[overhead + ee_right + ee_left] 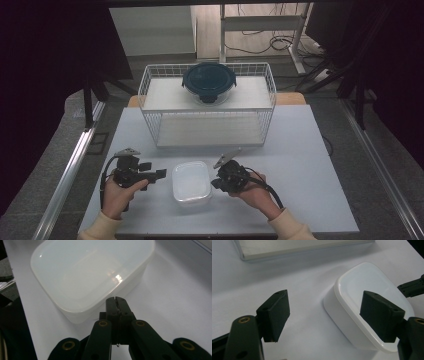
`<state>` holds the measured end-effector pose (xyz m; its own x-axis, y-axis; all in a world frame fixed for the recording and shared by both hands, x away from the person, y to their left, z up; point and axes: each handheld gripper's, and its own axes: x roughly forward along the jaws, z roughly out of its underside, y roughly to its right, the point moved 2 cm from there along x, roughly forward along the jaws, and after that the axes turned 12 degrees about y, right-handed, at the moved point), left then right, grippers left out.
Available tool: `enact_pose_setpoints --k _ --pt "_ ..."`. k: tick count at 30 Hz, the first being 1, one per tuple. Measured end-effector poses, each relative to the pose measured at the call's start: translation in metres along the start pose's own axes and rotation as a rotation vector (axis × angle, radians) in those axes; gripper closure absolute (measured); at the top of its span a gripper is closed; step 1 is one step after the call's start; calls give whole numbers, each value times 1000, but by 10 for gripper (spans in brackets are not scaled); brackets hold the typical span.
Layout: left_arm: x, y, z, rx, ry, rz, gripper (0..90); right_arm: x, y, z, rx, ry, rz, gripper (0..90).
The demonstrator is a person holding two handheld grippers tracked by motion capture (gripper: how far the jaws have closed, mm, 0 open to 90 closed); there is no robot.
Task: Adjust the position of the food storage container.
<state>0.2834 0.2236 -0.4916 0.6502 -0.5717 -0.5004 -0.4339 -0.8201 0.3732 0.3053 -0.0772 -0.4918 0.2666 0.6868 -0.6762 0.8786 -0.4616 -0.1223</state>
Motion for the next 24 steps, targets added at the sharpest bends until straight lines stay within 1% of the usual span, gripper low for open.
enact_pose_setpoints --k 4,5,6,7,8,10,11,12,13,16,17,21,22,23,24 --pt "-2 -1 -1 -2 6 -4 232 0 0 0 6 2 -2 895" --pt "-2 -1 -1 -4 9 -5 232 -3 2 1 8 11 7 895" --pt "-2 -1 -1 -4 9 -5 232 -3 2 1 8 11 7 895" --pt "-3 -1 -1 -3 8 -4 232 -8 7 0 15 31 24 894" --pt "-3 -1 -1 -2 7 -3 232 -8 7 0 15 31 24 894" --pt "-4 0 -1 -4 8 2 232 -14 12 0 33 55 45 895" --pt "-5 1 0 -6 8 6 231 -20 18 -1 43 83 65 895" --pt "-5 1 0 -6 8 6 231 -20 18 -1 43 83 65 895" --pt "-5 1 0 -8 9 8 231 -27 22 -2 57 110 82 895" --pt "-6 -1 0 -15 14 6 231 -32 26 -3 69 134 93 895" --pt "-7 -1 -1 -21 18 3 230 -37 30 -4 81 150 99 895" --pt "-8 -3 0 -26 21 -1 229 -41 37 -2 105 167 104 893" --pt "-8 -3 0 -28 21 -1 229 -42 38 -2 108 171 105 887" --pt "-9 -3 0 -28 22 -1 228 -41 38 -2 118 180 105 842" --pt "-9 -3 0 -28 22 -1 228 -41 39 -2 127 189 102 770"
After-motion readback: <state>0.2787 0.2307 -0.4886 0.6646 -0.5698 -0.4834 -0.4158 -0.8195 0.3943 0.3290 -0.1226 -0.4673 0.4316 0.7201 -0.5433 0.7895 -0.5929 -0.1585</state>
